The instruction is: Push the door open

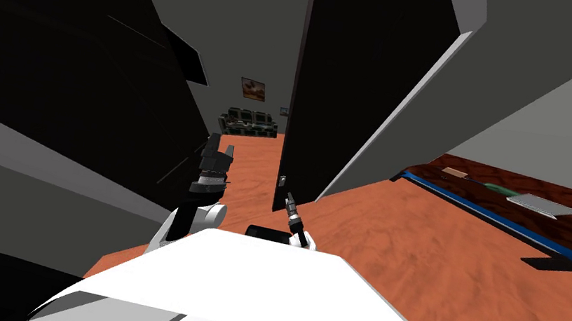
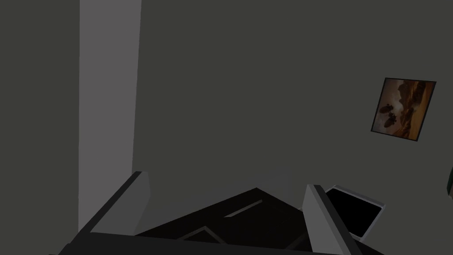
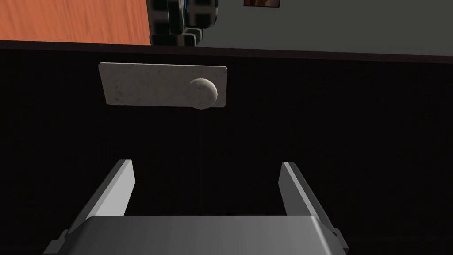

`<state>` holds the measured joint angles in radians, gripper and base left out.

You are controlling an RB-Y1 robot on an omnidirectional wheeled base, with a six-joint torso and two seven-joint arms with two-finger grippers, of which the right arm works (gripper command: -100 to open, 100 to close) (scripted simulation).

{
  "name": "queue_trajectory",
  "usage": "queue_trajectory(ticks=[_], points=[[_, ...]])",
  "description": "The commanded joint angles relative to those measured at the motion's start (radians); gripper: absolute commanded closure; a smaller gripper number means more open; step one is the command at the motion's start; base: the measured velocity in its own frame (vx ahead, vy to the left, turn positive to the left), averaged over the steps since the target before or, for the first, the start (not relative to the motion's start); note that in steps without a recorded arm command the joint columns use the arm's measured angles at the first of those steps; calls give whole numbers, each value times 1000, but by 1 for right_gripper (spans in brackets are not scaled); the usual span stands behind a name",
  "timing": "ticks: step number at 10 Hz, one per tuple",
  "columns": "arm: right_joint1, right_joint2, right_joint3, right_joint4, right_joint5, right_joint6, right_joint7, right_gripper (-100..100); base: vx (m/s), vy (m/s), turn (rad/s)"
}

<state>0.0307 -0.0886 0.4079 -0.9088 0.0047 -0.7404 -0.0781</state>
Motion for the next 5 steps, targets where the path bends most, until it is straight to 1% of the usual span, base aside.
queue_trajectory(ticks=[1, 2, 5], points=[[0, 0, 0, 0, 0, 0, 0, -100, 38, -43, 20], [-2, 0, -3, 10, -1, -6, 2, -100, 101, 26, 30], [-5, 2, -10, 23, -2, -14, 5, -100, 171, 69, 29]])
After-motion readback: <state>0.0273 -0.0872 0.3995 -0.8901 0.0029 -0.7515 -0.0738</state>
